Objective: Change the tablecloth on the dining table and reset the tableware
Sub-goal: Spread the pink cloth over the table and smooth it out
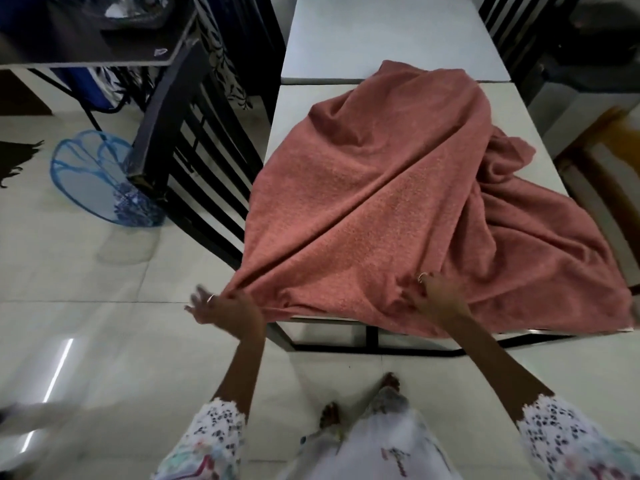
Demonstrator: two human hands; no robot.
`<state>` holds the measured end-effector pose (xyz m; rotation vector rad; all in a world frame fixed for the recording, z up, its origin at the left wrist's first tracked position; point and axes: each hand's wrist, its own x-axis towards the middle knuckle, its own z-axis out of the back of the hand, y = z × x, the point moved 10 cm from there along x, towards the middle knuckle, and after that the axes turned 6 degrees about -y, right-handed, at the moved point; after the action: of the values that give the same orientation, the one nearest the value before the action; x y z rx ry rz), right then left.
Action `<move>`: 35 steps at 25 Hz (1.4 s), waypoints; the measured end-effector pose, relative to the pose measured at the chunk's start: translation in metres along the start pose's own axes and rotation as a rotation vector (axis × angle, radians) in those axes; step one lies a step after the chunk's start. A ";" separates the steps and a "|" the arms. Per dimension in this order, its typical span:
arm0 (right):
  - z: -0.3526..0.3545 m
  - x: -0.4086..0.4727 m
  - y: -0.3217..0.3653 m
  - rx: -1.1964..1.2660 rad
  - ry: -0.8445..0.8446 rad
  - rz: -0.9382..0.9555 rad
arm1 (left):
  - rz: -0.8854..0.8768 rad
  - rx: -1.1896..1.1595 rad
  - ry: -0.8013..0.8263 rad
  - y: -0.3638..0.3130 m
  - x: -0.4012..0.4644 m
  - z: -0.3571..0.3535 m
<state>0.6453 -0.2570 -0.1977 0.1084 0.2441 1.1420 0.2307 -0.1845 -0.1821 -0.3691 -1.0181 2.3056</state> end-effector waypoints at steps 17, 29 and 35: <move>0.052 0.028 -0.120 0.305 -0.556 -0.251 | -0.943 0.675 0.808 -0.058 -0.157 -0.156; -0.008 0.013 -0.060 0.366 0.035 -0.034 | -1.463 0.680 1.071 -0.082 -0.267 -0.160; 0.004 0.005 -0.070 0.350 0.481 -0.170 | -0.852 0.559 1.510 -0.082 -0.263 -0.145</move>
<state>0.7105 -0.2816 -0.2087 0.1178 0.8658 0.9339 0.5380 -0.2175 -0.2144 -0.9489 0.2507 0.9161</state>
